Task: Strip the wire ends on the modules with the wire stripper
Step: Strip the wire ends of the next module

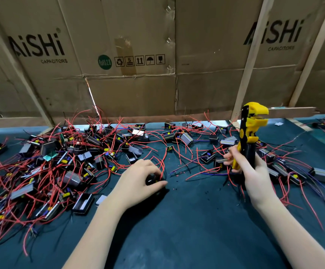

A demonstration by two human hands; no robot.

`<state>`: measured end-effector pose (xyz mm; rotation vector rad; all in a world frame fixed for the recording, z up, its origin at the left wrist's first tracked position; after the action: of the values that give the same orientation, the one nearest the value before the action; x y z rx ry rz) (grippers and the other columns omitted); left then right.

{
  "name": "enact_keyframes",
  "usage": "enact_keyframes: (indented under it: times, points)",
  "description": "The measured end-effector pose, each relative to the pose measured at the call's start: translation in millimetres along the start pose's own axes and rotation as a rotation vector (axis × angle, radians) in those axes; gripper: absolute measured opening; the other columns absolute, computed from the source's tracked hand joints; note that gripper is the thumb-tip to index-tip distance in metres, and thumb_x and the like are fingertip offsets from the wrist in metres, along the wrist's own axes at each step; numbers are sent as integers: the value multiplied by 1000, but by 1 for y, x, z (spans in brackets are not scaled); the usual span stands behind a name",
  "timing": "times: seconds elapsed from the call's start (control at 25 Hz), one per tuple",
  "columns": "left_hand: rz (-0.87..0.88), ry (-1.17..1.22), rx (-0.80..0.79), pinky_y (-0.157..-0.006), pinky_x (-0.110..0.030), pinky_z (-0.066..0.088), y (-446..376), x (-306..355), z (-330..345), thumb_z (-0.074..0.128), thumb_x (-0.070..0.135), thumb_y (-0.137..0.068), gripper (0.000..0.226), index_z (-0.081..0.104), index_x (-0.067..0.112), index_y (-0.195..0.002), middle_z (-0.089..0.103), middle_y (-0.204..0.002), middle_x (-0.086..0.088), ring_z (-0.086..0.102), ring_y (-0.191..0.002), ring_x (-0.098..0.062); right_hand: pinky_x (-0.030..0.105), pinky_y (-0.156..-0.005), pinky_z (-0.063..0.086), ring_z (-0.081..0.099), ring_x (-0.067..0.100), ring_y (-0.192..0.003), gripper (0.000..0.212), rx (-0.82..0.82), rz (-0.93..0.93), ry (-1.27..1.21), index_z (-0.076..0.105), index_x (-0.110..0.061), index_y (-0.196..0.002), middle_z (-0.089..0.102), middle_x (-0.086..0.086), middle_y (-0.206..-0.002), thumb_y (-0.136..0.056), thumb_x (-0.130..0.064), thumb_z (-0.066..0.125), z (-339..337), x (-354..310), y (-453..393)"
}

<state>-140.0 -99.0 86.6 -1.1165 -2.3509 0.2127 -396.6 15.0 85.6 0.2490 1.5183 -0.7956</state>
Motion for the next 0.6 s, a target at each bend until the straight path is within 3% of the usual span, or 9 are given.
enact_keyframes:
  times: [0.12, 0.2, 0.28, 0.44, 0.6]
  points:
    - [-46, 80, -25, -88, -32, 44, -1, 4, -1, 72, 22, -82, 9, 74, 20, -91, 65, -92, 7, 55, -94, -14, 20, -69, 46, 67, 5, -74, 29, -31, -13, 6, 64, -23, -90, 70, -3, -88, -76, -47, 74, 2, -1, 1]
    - [-69, 108, -51, -88, -32, 42, 0, 5, -2, 68, 10, -79, 16, 74, 21, -89, 66, -91, 6, 53, -94, -15, 11, -66, 45, 66, 6, -76, 24, -43, -21, 21, 65, -23, -89, 70, 0, -90, -77, -44, 69, 2, -2, 2]
    - [-78, 128, -20, -86, -29, 40, -1, 6, -4, 67, 7, -80, 18, 74, 22, -87, 66, -90, 5, 51, -93, -14, 12, -68, 44, 65, 8, -79, 24, -59, -20, 54, 65, -24, -89, 71, -1, -88, -77, -45, 65, 2, -2, 3]
    - [-273, 4, 245, -66, -27, 42, 2, 1, -17, 65, 33, -88, 10, 68, 28, -80, 55, -61, 7, 53, -68, -12, 23, -74, 43, 65, 12, -85, 27, -73, -12, 82, 66, -24, -90, 71, -1, -91, -77, -47, 64, 3, -1, 4]
    - [-384, -161, 171, -65, -29, 47, 3, -5, -20, 61, 43, -90, 20, 68, 28, -79, 50, -49, 7, 59, -70, -20, 24, -76, 43, 65, 17, -89, 28, -79, -7, 91, 66, -23, -91, 71, 1, -93, -77, -48, 64, 4, -1, 4]
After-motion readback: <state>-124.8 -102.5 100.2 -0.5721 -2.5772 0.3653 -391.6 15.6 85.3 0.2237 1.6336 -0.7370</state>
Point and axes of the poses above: each hand's wrist, its own y-axis away from the middle knuckle, its own z-axis out of the palm, x = y × z, the point moved 3 cm from there along -y, towards the middle knuckle
